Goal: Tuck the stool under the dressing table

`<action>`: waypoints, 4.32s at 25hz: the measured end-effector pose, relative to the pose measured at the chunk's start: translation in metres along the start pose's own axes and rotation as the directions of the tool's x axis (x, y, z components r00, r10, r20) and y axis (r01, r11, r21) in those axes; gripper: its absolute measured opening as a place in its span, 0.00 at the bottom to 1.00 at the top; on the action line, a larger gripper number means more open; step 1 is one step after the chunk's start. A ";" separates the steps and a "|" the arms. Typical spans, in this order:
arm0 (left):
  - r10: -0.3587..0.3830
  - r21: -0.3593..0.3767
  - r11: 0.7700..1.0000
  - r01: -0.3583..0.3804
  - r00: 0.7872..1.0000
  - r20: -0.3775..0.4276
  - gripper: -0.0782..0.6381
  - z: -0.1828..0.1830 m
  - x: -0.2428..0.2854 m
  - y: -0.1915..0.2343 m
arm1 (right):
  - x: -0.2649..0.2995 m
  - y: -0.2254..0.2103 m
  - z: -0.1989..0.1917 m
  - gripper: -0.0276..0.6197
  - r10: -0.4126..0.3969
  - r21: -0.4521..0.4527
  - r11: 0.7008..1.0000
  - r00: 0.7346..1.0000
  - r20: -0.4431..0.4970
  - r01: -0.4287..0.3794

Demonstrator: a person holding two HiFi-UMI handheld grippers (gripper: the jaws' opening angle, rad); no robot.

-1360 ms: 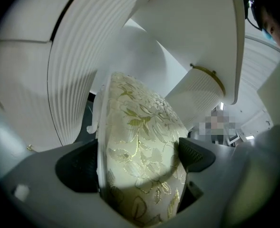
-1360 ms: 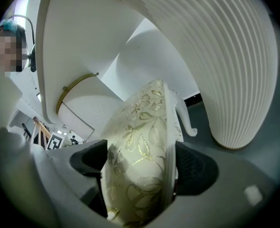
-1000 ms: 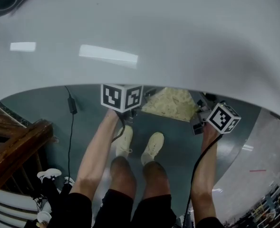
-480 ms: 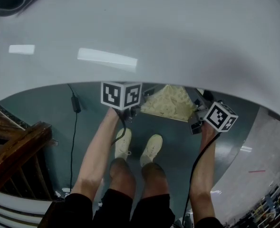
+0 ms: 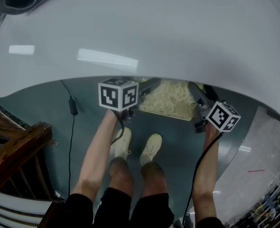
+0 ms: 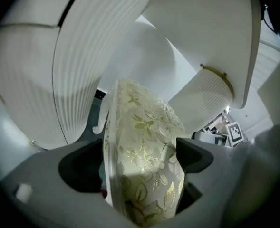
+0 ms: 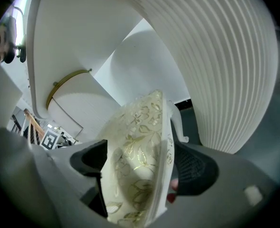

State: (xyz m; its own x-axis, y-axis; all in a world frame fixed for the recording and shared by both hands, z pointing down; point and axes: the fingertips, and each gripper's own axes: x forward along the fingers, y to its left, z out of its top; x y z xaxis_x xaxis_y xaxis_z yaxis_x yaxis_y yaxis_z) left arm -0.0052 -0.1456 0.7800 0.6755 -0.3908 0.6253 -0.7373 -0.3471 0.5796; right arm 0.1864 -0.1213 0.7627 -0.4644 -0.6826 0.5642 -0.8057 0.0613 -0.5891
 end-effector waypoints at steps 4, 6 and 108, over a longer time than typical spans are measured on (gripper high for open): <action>0.053 0.017 0.998 -0.053 0.999 0.011 0.73 0.007 -0.017 0.002 | -0.018 0.008 0.007 0.73 -0.007 -0.026 1.000 1.000 0.012 0.008; 0.073 0.028 0.997 -0.073 0.997 0.021 0.70 0.010 -0.028 -0.002 | -0.027 0.015 0.008 0.73 -0.007 -0.046 0.999 1.000 0.012 0.008; -0.043 0.556 0.801 -0.221 0.906 0.422 0.12 0.157 -0.581 -0.452 | -0.533 0.499 0.153 0.05 -0.019 -0.385 0.891 0.867 0.498 0.241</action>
State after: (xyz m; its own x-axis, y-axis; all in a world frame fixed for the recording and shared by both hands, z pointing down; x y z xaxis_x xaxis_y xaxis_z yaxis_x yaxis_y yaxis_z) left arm -0.0661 0.1047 0.0725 0.6396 -0.6985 0.3208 -0.7452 -0.6658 0.0360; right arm 0.0878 0.1621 0.0793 -0.2038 -0.9557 0.2124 -0.9713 0.1703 -0.1660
